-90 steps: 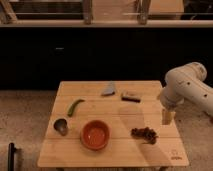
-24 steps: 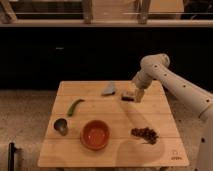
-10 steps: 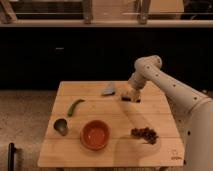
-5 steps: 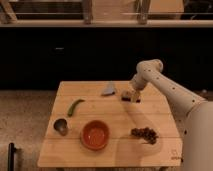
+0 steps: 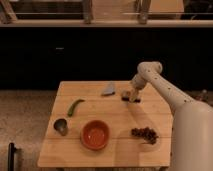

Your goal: Place eraser in red bowl

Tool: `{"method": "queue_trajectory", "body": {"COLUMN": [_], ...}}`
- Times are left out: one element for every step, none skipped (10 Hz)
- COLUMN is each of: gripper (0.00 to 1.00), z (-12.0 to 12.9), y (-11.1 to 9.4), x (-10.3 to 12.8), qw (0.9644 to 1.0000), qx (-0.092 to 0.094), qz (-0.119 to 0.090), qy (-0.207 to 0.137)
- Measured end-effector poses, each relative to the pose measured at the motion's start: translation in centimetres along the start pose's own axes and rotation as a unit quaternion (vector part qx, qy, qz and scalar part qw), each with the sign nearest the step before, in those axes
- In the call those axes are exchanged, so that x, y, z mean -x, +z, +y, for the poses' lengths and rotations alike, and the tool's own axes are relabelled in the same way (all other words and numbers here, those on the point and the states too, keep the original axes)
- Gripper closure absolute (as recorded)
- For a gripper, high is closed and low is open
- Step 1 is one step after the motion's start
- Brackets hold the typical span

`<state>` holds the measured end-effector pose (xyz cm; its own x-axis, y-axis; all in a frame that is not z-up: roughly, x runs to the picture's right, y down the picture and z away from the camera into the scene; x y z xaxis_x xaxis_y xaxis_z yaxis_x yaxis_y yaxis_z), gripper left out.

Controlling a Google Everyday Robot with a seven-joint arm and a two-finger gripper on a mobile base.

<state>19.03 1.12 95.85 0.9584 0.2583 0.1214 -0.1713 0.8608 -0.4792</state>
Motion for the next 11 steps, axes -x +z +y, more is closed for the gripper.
{"method": "queue_trajectory", "body": {"gripper": [0.2,0.2,0.2,0.2,0.2,0.2,0.2,0.2,0.2,0.2,0.2], "z": [0.0,0.2,0.4,0.7,1.0,1.4,1.7,2.0,2.2,2.3,2.3], "y": [0.4,0.6,0.8,0.9,1.0,1.1,1.3,1.4,1.7,1.9,2.1], "x": [-0.3,-0.5,-0.7,-1.1,-1.5,-1.9,-2.2,-2.4,-2.6,-2.7,-2.7], "qw": [1.0,1.0,0.9999,0.9999,0.9998,0.9997,0.9996,0.9995,0.9995,0.9994,0.9995], "qx": [0.004,0.008,0.012,0.014,0.017,0.02,0.022,0.023,0.026,0.026,0.025], "qz": [0.001,0.002,0.003,0.005,0.006,0.008,0.008,0.008,0.006,0.004,0.001], "qy": [0.002,0.004,0.005,0.006,0.009,0.013,0.015,0.017,0.019,0.021,0.02]}}
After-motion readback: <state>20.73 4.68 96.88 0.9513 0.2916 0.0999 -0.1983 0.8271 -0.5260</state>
